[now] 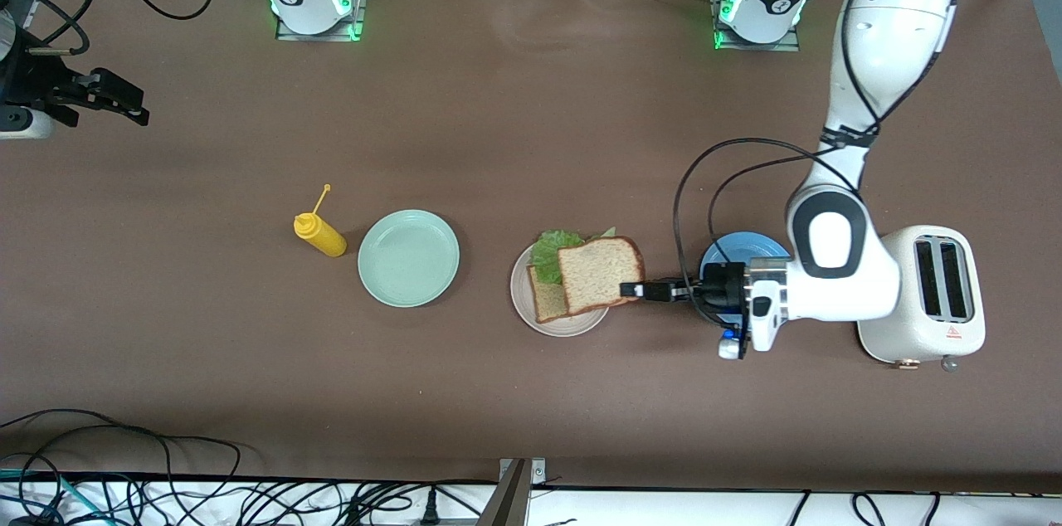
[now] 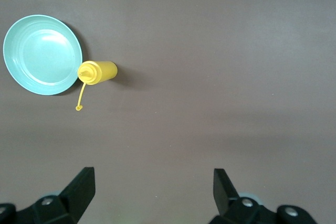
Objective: Make sandwich on beige plate with both arms
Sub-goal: 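Carry the bread slice over the beige plate with the left gripper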
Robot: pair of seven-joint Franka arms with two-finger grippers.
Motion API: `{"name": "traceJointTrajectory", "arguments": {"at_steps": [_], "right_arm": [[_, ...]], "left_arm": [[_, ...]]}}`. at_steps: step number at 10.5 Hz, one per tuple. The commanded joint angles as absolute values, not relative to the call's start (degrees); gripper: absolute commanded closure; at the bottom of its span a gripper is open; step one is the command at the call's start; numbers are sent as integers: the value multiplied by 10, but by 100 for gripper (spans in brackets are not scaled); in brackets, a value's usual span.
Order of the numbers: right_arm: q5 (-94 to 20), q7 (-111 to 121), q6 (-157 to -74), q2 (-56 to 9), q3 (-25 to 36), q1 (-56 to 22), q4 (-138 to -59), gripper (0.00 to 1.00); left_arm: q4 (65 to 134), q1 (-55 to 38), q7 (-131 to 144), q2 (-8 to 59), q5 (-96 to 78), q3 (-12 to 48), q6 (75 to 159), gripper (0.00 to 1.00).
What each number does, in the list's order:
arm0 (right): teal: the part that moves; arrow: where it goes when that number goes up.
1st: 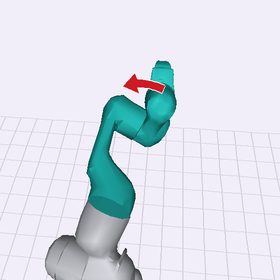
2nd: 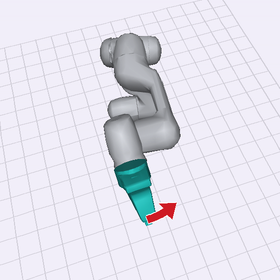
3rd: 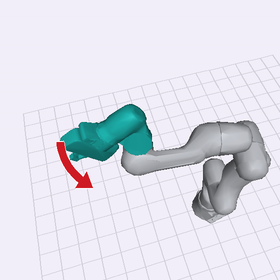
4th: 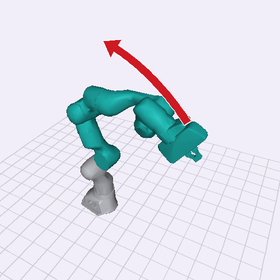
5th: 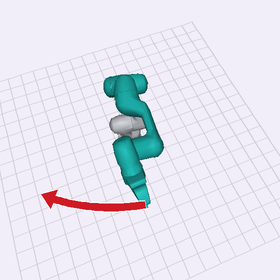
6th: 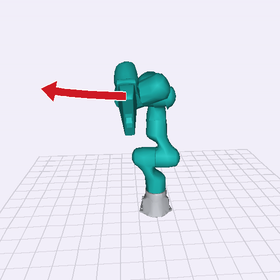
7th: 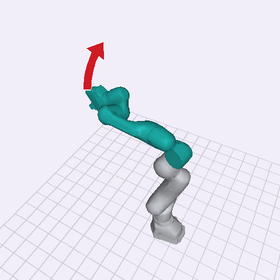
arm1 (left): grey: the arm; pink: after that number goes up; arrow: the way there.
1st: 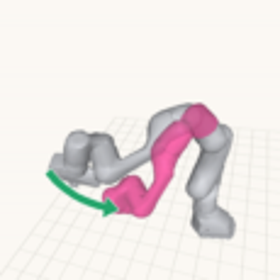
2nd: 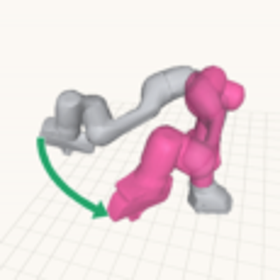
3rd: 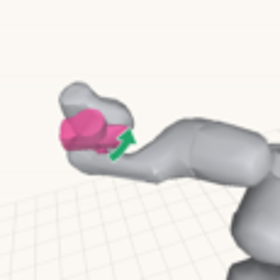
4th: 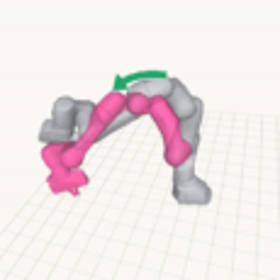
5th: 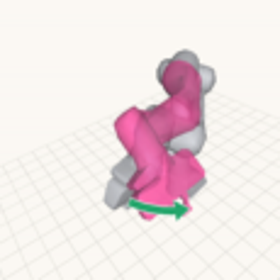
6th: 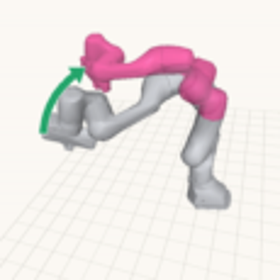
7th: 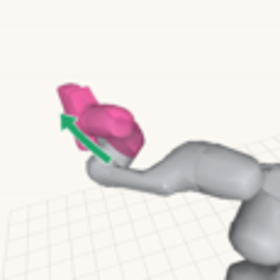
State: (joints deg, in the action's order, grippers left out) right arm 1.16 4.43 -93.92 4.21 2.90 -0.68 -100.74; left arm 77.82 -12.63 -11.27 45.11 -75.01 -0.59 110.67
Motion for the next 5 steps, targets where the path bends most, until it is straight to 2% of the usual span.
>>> {"name": "traceJointTrajectory", "arguments": {"at_steps": [1,5], "right_arm": [[22,33,-929,43,18,-7,-993,0],[20,36,-934,33,17,-5,-984,0]], "left_arm": [[788,-155,-169,467,-802,-12,1156,100],[818,-167,-214,477,-809,-12,1176,100]]}}
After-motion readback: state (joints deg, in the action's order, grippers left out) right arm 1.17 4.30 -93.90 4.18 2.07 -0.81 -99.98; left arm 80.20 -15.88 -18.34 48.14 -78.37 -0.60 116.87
